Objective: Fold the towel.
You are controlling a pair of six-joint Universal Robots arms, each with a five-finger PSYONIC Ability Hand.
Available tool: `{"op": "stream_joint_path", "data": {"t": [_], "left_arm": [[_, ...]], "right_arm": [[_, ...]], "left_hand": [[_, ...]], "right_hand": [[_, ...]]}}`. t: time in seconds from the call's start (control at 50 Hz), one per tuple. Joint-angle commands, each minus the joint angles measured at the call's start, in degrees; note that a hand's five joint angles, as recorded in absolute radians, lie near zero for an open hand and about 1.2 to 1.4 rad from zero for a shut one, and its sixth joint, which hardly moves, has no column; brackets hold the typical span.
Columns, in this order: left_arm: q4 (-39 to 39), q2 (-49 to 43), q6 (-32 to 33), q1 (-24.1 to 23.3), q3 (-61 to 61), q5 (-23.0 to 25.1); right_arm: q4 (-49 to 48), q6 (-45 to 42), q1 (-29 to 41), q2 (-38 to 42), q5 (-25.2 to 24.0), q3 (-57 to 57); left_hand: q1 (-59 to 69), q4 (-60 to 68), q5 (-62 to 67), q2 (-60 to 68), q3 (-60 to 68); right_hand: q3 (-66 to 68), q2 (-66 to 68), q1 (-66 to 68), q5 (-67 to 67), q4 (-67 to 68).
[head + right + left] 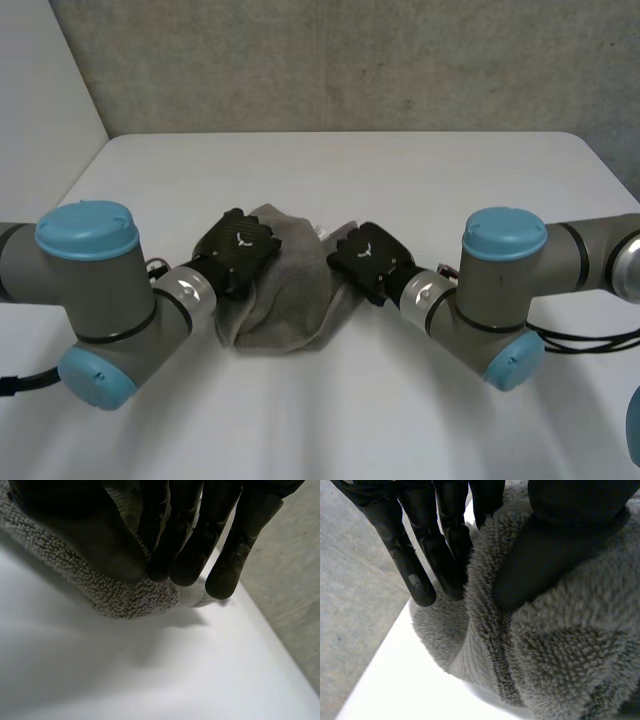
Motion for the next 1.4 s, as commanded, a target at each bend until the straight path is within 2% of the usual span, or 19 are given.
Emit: {"op": "stream_joint_path", "data": {"t": [0.02, 0.12, 0.22, 0.36, 0.52, 0.66, 0.7, 0.82, 0.94, 1.02, 1.08, 1.12, 1.14, 1.18, 1.2, 1.24, 1.26, 1.32, 1.4], "left_arm": [[0.24, 0.38, 4.67, -0.46, 3.83, -0.38], [0.42, 3.1, 4.23, -1.78, 7.54, -2.23], [2.09, 8.64, -0.52, -1.96, 8.41, -5.57], [3.32, 19.61, -17.27, -1.34, 7.54, -9.7], [1.57, 27.79, -31.79, -1.25, 6.75, -10.85], [-3.98, 27.54, -33.65, -1.17, 5.6, -10.67], [-5.65, 26.57, -33.56, -1.17, 5.07, -10.67], [-11.27, 15.59, -33.39, -0.99, 5.87, -10.67], [-14.87, 4.27, -33.3, 0.23, 13.23, -10.67], [-14.79, -1.63, -33.21, 1.47, 22.0, -10.41], [-14.61, -2.7, -33.21, 1.47, 25.2, -10.41], [-11.21, -3.05, -33.3, 1.47, 30.89, -10.58], [-11.18, -3.05, -33.3, 1.47, 30.91, -10.58], [-1.05, -2.0, -33.83, 0.68, 31.88, -10.84], [-0.99, -1.99, -33.83, 0.68, 31.88, -10.85], [10.91, 4.03, -33.74, 0.85, 27.17, -11.72], [10.96, 4.07, -33.74, 0.86, 27.14, -11.72], [20.24, 9.76, -33.74, 1.12, 19.96, -12.43], [25.46, 12.42, -33.74, 1.47, 11.25, -12.34]], "right_arm": [[0.04, 0.24, -0.04, -1.76, -0.38, -3.84], [0.04, 0.5, -0.04, -4.05, -0.12, -4.98], [0.3, 4.37, -1.09, -9.94, 0.85, -4.63], [4.77, 20.95, -10.83, -28.27, 0.06, -0.77], [15.56, 24.67, -14.1, -42.44, -3.45, -1.46], [25.17, 24.49, -16.82, -42.02, -7.32, -2.78], [28.49, 23.36, -16.56, -38.35, -8.46, -3.04], [32.38, 18.87, -15.68, -31.47, -8.29, -4.19], [34.23, 16.06, -14.63, -19.37, -7.15, -9.97], [32.3, 16.14, -13.4, -11.63, -5.05, -17.0], [29.57, 16.41, -12.96, -10.11, -3.46, -19.31], [18.38, 16.84, -11.91, -9.93, -0.4, -20.36], [18.32, 16.85, -11.9, -9.94, -0.38, -20.36], [2.49, 18.16, -11.9, -12.9, 4.08, -15.82], [2.41, 18.17, -11.9, -12.93, 4.1, -15.79], [-11.15, 21.92, -12.34, -22.28, 6.99, -8.71], [-11.21, 21.94, -12.34, -22.33, 7.0, -8.67], [-18.05, 26.32, -12.69, -30.03, 7.18, -2.99], [-14.66, 29.94, -12.96, -31.12, 3.5, -0.33]], "left_hand": [[15.38, 13.19, 14.93, 13.03, 13.32], [15.38, 13.19, 14.93, 13.03, 13.32], [15.38, 13.19, 14.93, 13.03, 13.32], [15.38, 13.19, 14.93, 13.03, 13.32], [15.38, 13.19, 14.93, 13.03, 13.32], [15.38, 13.19, 14.93, 13.03, 13.32], [15.38, 13.19, 14.93, 13.03, 13.32], [15.38, 13.19, 14.93, 13.03, 13.32], [15.38, 13.19, 14.93, 13.03, 13.32], [15.38, 13.19, 14.93, 13.03, 13.32], [15.38, 13.19, 14.93, 13.03, 13.32], [15.38, 13.19, 14.93, 13.03, 13.32], [15.38, 13.19, 14.93, 13.03, 13.32], [15.38, 13.19, 14.93, 13.03, 13.32], [15.38, 13.19, 14.93, 13.03, 13.32], [15.38, 13.19, 14.93, 13.03, 13.32], [15.38, 13.19, 14.93, 13.03, 13.32], [15.38, 13.19, 14.93, 13.03, 13.32], [15.38, 13.19, 14.93, 13.03, 13.32]], "right_hand": [[3.69, 3.78, 4.9, 3.7, 3.8], [3.69, 3.78, 4.9, 3.7, 3.8], [3.69, 3.78, 4.9, 3.7, 3.8], [3.69, 3.78, 4.9, 3.7, 3.8], [3.69, 3.78, 4.9, 3.7, 3.8], [3.69, 3.78, 4.9, 3.7, 3.8], [3.69, 3.78, 4.9, 3.7, 3.8], [3.69, 3.78, 4.9, 3.7, 3.8], [3.69, 3.78, 4.9, 3.7, 3.8], [3.69, 3.78, 4.9, 3.7, 3.8], [3.69, 3.78, 4.9, 3.7, 3.8], [3.69, 3.78, 4.9, 3.7, 3.8], [3.69, 3.78, 4.9, 3.7, 3.8], [3.69, 3.78, 4.9, 3.7, 3.8], [3.69, 3.78, 4.9, 3.7, 3.8], [3.69, 3.78, 4.9, 3.7, 3.8], [3.69, 3.78, 4.9, 3.7, 3.8], [3.69, 3.78, 4.9, 3.7, 3.8], [3.69, 3.78, 4.9, 3.7, 3.8]]}}
